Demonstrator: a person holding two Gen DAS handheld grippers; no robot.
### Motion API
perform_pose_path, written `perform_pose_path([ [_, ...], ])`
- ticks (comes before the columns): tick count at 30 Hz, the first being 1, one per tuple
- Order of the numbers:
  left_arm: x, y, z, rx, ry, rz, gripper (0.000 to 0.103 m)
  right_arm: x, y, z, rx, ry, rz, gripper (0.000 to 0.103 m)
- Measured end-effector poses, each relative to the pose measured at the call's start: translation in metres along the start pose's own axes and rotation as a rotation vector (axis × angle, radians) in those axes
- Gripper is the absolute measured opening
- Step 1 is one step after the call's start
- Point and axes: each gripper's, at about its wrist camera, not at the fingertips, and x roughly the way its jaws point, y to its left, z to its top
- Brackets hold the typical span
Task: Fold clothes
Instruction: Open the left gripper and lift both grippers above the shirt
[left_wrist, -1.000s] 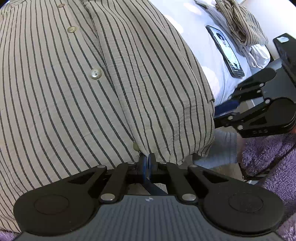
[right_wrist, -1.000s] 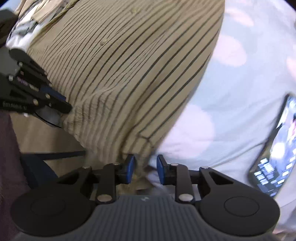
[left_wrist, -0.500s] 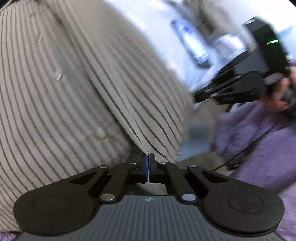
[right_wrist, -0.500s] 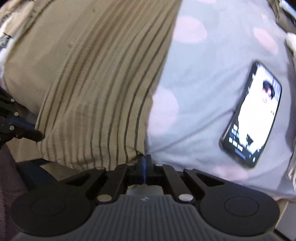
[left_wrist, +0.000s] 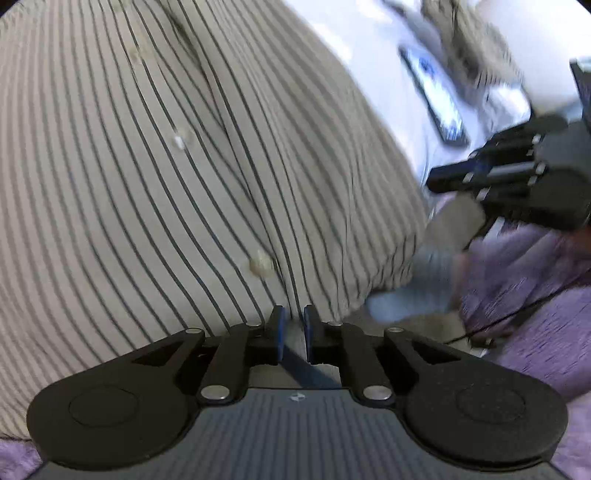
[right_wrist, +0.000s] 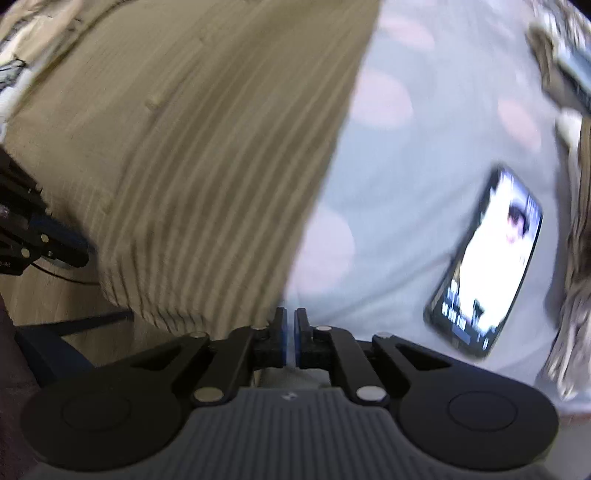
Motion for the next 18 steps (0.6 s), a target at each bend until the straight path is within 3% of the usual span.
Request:
perform_pose_path([
  [3,-0.022,0.002,0.013,-0.003,-0.080,0.015,0.008,-0.014,0.007,0.013,0.025,-0.080,0.003,0.027],
  [9,-0.046,0.028,0.057,-0.052,-0.203,0.040,0.008,-0.028,0.018,0.029,0.078,-0.178,0.024,0.029],
  [18,-0.032,0.053,0.124,-0.126,-0.209,0.039,0.008,-0.025,0.020,0.048,0.098,-0.179,-0.054,0.035],
])
